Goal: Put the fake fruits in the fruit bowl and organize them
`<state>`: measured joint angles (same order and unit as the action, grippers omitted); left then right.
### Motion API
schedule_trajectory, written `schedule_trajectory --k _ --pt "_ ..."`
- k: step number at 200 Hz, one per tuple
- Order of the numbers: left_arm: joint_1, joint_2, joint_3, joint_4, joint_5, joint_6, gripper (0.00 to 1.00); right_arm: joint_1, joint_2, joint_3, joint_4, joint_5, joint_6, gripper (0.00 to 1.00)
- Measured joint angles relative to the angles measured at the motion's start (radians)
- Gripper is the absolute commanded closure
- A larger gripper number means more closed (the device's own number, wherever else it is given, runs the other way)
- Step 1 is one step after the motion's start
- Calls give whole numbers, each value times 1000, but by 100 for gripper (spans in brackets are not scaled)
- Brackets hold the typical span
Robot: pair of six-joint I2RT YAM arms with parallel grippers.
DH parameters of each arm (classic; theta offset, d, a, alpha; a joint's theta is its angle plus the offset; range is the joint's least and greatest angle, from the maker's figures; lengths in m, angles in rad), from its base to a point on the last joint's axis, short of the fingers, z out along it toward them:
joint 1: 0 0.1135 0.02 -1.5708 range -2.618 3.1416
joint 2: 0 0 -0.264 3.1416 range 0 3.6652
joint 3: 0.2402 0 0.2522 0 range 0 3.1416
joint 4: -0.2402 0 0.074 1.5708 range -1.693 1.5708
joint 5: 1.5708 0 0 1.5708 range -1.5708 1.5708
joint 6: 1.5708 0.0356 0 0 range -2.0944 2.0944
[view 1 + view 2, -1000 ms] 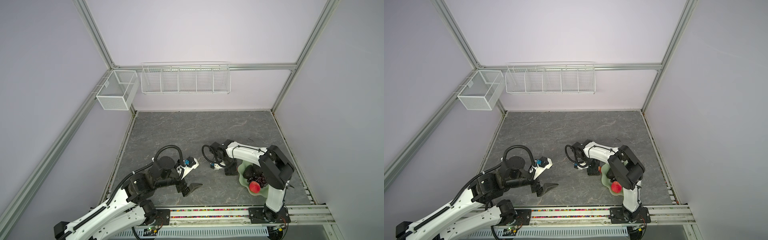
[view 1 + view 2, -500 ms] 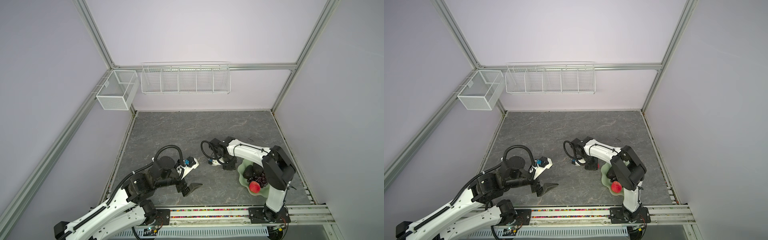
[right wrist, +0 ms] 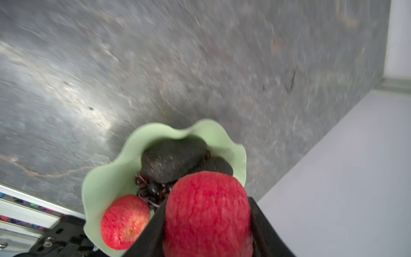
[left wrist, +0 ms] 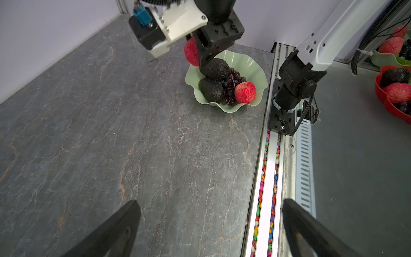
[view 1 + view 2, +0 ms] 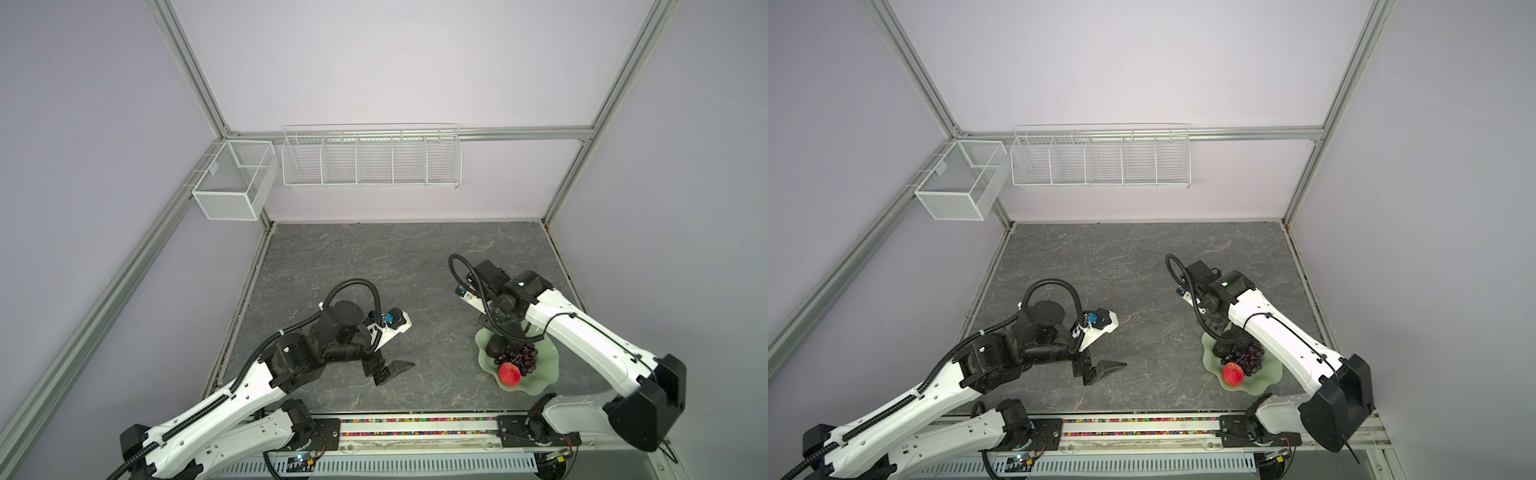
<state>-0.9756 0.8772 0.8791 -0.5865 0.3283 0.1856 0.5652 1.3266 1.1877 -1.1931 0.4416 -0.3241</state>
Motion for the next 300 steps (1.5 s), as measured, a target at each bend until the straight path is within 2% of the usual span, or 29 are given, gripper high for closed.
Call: schedule_trajectory --k 18,48,75,121,172,211,250,300 --pt "0 13 0 2 28 8 1 -150 -36 -66 -16 19 25 67" --pt "0 3 0 15 58 11 1 -425 -162 -174 9 -17 13 64" --pt "0 3 0 24 71 11 1 -554 -218 -239 27 -51 -28 63" --pt "0 26 10 39 93 10 1 -573 -72 -238 82 -103 -80 61" --pt "0 40 10 37 87 14 1 -585 74 -236 171 -129 -104 46" --pt "0 39 10 35 72 22 1 -585 79 -236 195 -133 -109 34" --pt "0 39 10 35 69 22 1 -585 65 -208 188 -140 -106 30" --pt "0 40 11 35 68 22 1 -568 -56 -101 135 -163 -102 28"
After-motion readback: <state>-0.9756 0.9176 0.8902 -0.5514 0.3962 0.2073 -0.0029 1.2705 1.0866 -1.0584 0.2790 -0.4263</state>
